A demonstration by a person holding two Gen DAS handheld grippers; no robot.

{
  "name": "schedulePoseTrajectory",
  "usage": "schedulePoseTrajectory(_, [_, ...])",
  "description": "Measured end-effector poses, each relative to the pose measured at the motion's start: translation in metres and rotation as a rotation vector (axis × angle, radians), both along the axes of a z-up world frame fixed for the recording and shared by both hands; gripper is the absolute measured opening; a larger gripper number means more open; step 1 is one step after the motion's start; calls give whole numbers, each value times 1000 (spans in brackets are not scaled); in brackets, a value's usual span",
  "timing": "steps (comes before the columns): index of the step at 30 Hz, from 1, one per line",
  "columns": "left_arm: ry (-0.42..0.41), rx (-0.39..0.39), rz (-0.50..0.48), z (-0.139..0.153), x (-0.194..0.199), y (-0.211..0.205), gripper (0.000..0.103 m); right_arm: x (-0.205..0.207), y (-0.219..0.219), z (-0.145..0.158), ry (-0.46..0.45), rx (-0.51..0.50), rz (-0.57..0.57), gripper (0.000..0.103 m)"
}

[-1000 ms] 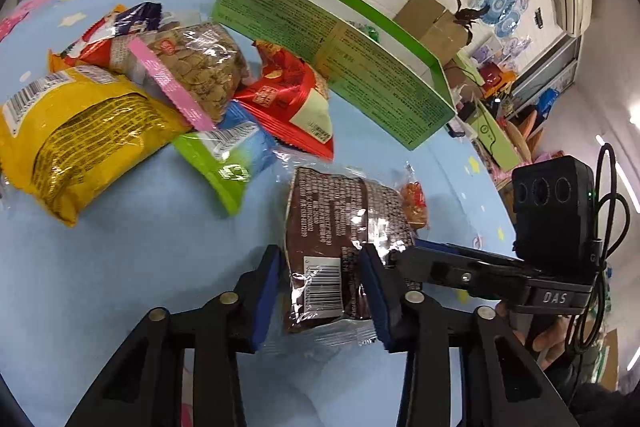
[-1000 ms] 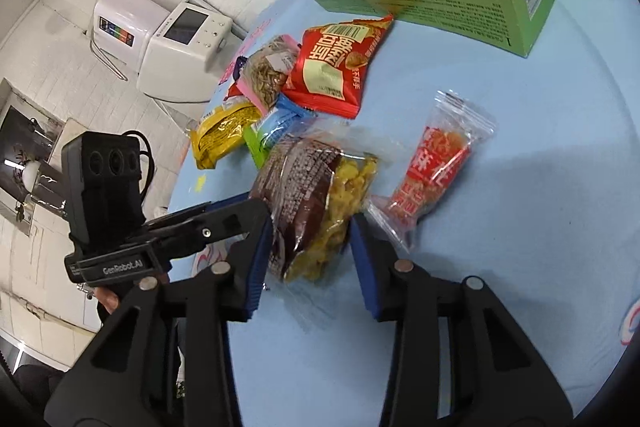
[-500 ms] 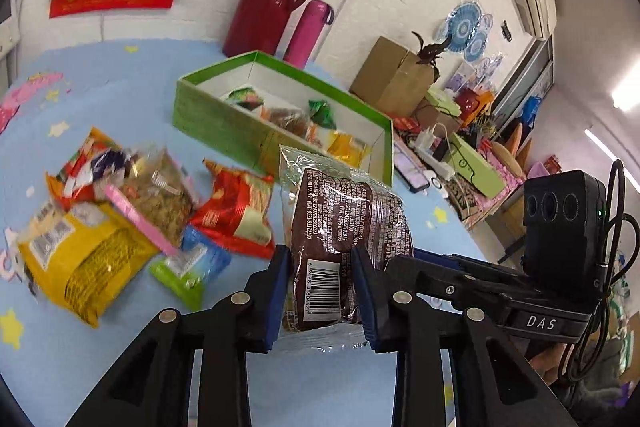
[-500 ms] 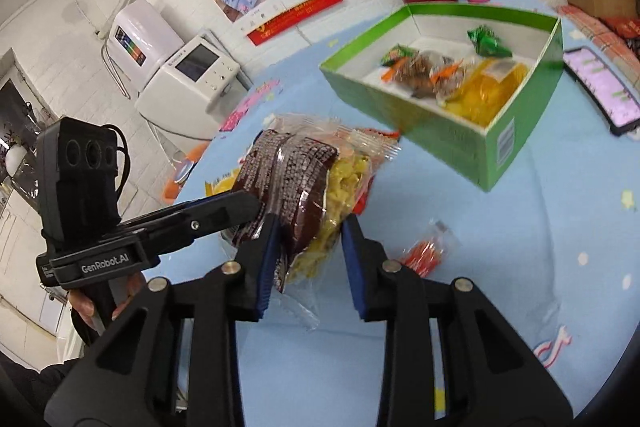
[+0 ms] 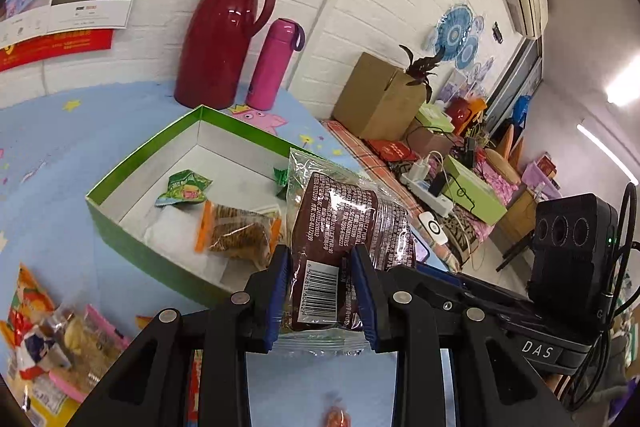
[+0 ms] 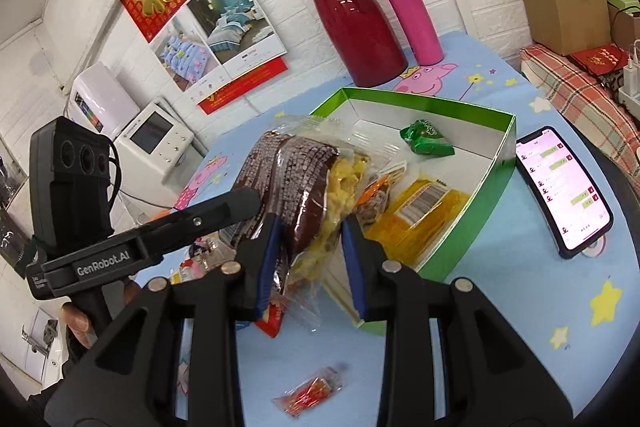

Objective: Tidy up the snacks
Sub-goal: 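Carry both brown packets into the green box and open both tools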

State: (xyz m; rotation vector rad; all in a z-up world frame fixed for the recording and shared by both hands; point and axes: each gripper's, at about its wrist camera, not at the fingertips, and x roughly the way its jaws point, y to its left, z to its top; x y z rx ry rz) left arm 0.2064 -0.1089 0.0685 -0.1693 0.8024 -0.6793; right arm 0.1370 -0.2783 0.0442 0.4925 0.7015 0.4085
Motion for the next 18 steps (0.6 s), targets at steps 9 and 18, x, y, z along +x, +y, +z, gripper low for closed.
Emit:
schedulePoseTrajectory(9, [43,52,7,-22,48,-20,31,43,-18,-29,34,28,-21,34])
schedulePoseTrajectory(18, [-33,120,130,-25,43,-1,90,34,-18,-31,-63,-162,-87,85])
